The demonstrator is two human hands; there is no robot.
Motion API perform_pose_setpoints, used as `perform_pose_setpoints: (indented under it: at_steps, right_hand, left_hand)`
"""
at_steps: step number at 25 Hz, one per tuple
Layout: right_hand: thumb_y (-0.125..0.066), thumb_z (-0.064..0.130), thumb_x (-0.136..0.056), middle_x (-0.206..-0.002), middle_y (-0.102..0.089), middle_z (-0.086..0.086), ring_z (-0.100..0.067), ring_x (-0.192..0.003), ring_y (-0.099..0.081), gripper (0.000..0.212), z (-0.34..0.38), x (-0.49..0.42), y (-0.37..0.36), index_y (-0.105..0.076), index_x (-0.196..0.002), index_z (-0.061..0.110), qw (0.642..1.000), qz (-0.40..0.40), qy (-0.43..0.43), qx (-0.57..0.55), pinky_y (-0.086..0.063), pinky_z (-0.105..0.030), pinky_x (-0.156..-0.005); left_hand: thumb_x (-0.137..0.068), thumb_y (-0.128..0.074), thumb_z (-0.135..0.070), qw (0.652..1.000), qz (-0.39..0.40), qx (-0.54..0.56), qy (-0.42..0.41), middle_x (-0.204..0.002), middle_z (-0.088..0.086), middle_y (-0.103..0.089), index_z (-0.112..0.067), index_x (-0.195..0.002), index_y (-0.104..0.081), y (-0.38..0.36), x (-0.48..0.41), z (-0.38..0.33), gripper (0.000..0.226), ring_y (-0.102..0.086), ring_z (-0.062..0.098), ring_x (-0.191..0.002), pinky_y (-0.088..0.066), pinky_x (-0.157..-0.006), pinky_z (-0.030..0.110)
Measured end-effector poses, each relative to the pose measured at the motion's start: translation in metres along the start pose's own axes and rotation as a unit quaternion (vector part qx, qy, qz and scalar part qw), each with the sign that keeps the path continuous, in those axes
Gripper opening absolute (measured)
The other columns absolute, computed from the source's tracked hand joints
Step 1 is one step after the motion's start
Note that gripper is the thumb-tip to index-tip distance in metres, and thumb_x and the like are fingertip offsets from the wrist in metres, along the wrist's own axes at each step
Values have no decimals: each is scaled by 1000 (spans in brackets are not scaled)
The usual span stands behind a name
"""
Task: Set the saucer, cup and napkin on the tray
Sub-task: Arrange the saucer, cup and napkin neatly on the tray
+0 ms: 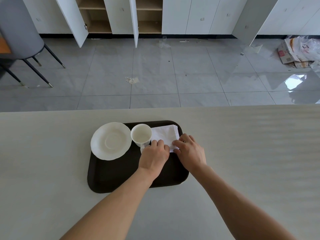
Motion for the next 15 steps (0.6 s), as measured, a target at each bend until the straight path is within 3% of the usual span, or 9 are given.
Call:
perform_pose_setpoints:
  at_steps: [9,15]
  right_hand:
    - [-66,21,-85,-99,-58,3,-21,-95,-54,12,-2,-4,-5,-68,-96,26,1000,10,-5,8,-52,-34,-53]
    - [-67,22,-86,-99,-58,2,-21,-94,-54,10,-2,-5,-7,-69,-95,24,1000,11,-1,13,-52,-34,-54]
  left_hand:
    - [-61,-84,-20,1000,6,15,6,-73,-2,-61,-22,-80,-65,-1,-4,0,26,-58,13,-66,-43,-52,26]
    - [-74,-69,-22,997,-41,66,-19,-80,2,-60,-18,-89,-63,-8,-3,-4,17,-57,18,-73,-48,-63,31]
Point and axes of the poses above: each hand's wrist, its own x-axis away from the middle knuckle, its own y-axis out of the back of the hand, z = x × y, the point moved 5 cm from there along -x, towards the middle knuckle
